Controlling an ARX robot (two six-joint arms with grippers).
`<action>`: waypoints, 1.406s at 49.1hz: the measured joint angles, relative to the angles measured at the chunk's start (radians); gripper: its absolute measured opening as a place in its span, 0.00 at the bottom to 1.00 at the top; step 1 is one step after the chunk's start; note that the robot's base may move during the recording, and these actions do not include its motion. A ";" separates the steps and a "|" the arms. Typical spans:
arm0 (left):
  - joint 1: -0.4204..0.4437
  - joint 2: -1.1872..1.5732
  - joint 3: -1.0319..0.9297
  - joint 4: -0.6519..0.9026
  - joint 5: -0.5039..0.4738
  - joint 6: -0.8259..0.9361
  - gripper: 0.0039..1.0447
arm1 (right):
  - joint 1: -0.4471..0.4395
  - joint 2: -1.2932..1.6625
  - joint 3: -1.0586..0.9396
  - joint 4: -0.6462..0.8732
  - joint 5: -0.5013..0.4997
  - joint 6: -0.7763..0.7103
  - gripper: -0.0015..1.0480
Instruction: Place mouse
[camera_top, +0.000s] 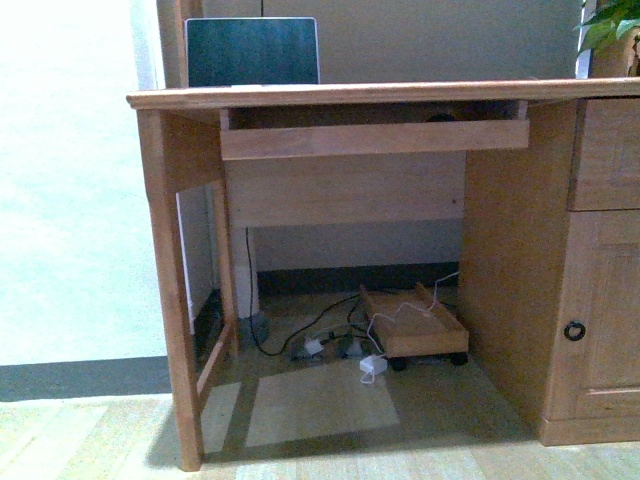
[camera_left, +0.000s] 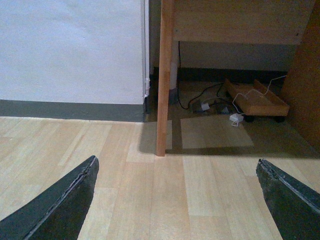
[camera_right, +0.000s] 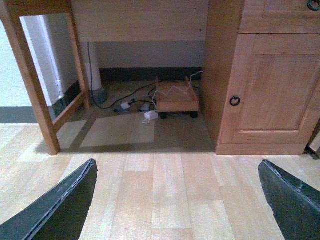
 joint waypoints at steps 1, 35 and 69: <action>0.000 0.000 0.000 0.000 0.000 0.000 0.93 | 0.000 0.000 0.000 0.000 0.000 0.000 0.93; 0.000 0.000 0.000 0.000 0.000 0.000 0.93 | 0.000 0.000 0.000 0.000 0.000 0.000 0.93; 0.000 0.000 0.000 0.000 0.000 0.000 0.93 | 0.000 0.000 0.000 0.000 0.000 0.000 0.93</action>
